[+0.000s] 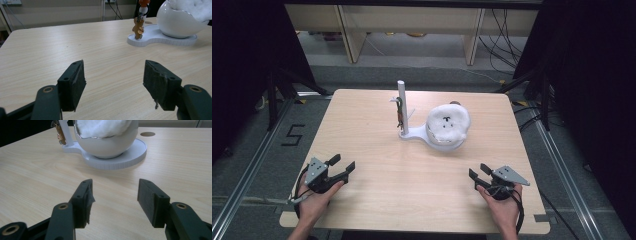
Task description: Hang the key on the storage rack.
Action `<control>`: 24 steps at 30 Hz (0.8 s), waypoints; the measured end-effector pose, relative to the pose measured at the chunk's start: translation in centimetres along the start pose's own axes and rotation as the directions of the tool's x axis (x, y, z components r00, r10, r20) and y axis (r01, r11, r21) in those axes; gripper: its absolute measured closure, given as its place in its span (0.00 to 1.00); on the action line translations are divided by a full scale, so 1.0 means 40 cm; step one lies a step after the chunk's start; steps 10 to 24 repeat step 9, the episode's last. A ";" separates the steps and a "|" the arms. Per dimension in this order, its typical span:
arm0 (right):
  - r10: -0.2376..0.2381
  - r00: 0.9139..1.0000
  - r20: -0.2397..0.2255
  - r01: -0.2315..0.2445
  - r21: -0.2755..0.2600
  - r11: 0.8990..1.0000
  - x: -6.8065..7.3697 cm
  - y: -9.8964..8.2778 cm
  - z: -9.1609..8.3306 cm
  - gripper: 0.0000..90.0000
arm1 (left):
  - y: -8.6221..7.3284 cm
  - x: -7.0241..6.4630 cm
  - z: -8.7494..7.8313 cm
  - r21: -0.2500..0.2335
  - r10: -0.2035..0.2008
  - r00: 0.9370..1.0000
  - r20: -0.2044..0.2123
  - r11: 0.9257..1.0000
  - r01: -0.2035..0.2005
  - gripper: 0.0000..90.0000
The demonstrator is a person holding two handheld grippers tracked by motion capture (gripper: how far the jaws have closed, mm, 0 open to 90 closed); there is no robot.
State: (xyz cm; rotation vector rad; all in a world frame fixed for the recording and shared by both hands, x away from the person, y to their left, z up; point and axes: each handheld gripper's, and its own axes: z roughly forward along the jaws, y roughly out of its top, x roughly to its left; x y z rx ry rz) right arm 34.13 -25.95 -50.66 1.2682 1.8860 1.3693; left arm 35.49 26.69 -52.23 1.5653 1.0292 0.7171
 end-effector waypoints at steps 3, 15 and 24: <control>0.005 1.000 0.002 -0.005 -0.009 1.000 -0.001 -0.006 -0.001 0.52 | -0.005 -0.003 -0.004 0.010 0.005 1.000 -0.007 1.000 -0.005 0.37; 0.037 0.999 0.016 -0.036 -0.017 0.999 0.001 -0.016 -0.005 0.52 | -0.006 -0.001 -0.005 0.006 -0.007 1.000 -0.013 1.000 0.007 0.37; 0.037 0.999 0.016 -0.036 -0.017 0.999 0.001 -0.016 -0.005 0.52 | -0.006 -0.001 -0.005 0.006 -0.007 1.000 -0.013 1.000 0.007 0.37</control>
